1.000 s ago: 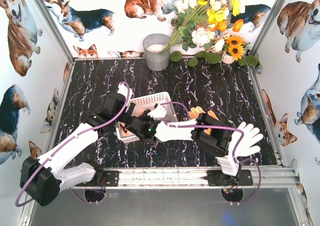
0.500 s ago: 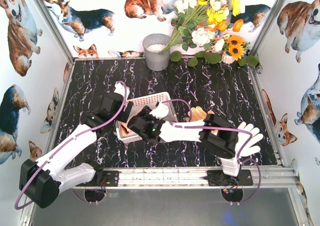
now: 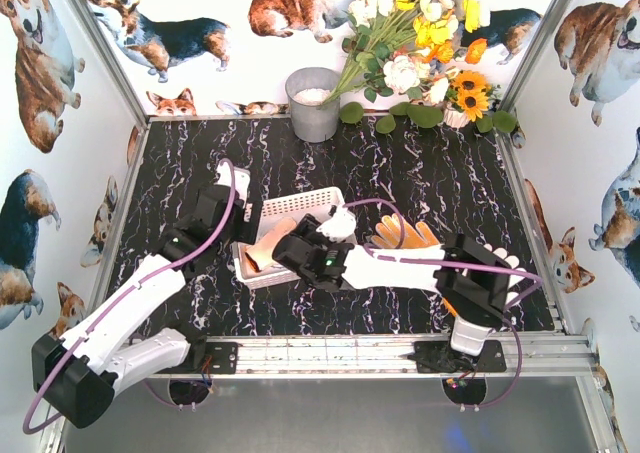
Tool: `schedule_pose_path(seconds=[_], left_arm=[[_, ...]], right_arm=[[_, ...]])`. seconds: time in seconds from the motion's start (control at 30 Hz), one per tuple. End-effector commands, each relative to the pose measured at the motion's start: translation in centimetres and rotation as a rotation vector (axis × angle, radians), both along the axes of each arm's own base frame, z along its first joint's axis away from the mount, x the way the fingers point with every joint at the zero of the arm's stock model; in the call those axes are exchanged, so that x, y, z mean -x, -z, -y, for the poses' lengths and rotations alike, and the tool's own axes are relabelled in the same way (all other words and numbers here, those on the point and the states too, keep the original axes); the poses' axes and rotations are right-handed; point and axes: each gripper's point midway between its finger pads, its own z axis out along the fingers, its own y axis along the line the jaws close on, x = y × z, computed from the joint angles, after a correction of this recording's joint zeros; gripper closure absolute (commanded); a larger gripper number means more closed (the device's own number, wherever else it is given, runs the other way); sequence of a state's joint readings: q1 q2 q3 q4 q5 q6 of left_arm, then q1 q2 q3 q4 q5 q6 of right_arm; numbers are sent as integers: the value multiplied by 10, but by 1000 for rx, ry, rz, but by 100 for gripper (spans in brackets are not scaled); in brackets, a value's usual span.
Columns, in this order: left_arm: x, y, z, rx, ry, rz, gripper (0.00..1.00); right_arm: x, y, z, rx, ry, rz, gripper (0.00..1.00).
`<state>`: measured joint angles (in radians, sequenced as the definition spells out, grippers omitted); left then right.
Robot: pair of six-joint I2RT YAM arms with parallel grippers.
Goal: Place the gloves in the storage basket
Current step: Place the glove in the bin, then adjust the glove in the bin.
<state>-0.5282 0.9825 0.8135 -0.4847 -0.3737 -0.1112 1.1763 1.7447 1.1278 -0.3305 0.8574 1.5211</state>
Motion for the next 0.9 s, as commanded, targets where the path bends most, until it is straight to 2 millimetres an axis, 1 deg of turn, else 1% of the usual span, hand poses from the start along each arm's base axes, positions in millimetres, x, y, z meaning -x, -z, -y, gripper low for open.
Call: schedule_pose_path(seconds=[0.0,0.07,0.17,0.27,0.37,0.5,0.6,0.67,0.77,0.87], left_arm=[[6,-13,13,111,15,-29,17],[9,-13,19,139,31,-51,17],[15,-8,29,178,57,-107,17],[19,-3,42,216,93,-161,20],[21,0,52,262,114,-194,28],[24,7,65,320,124,-253,36],[27,21,68,331,99,-312,45],[31,33,68,336,73,-357,51],[35,49,67,346,36,-405,58],[35,62,65,350,8,-428,63]], right_arm=[[7,-20,18,-4,-1,19,37],[12,-21,25,14,-27,15,37],[19,-24,35,54,-86,13,37],[23,-31,40,94,-191,21,37],[22,-39,41,133,-352,12,37],[17,-43,43,174,-525,-37,40],[15,-40,50,240,-597,-83,42],[16,-34,51,253,-621,-132,46],[18,-28,44,233,-671,-166,52],[18,-21,27,172,-720,-177,62]])
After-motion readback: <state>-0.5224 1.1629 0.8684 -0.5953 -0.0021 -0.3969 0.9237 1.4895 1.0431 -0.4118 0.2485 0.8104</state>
